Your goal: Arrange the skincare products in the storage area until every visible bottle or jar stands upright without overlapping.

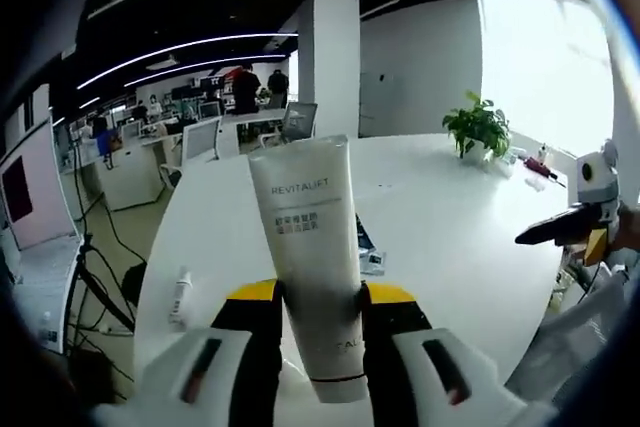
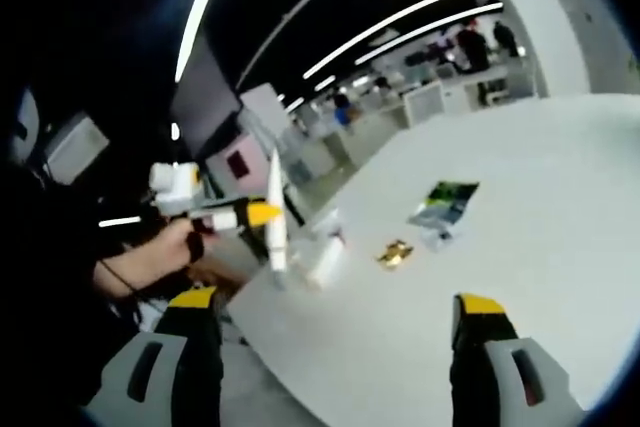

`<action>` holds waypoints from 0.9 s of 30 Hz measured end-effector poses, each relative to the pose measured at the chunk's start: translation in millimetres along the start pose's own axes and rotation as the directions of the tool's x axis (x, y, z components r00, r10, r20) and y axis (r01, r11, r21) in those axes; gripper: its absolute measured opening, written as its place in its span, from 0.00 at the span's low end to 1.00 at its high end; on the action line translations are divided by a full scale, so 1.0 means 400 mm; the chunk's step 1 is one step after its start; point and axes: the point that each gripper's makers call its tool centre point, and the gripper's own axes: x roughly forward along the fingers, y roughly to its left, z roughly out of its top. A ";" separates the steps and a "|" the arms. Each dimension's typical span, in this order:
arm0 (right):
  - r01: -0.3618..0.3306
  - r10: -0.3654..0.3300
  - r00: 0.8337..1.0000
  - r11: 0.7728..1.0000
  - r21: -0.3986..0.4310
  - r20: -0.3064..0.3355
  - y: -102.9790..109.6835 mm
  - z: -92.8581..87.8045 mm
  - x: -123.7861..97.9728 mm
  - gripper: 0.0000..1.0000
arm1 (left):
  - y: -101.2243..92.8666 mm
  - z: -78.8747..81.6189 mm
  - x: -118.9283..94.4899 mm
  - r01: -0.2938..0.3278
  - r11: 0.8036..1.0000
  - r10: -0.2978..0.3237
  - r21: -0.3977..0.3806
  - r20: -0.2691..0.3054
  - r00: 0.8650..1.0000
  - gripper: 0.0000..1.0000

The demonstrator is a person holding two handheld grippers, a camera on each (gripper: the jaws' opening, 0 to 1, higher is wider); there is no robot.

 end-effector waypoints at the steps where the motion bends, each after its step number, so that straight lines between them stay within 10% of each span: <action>1: -0.002 0.002 1.000 1.000 0.000 0.005 0.003 0.002 0.002 0.99 | -0.008 0.004 -0.002 0.004 1.000 -0.004 0.003 0.000 1.000 0.25; 27: -0.067 0.070 0.997 0.994 -0.092 0.031 0.093 0.089 0.020 0.99 | -0.179 0.065 -0.067 0.123 0.979 -0.130 0.162 0.029 0.991 0.25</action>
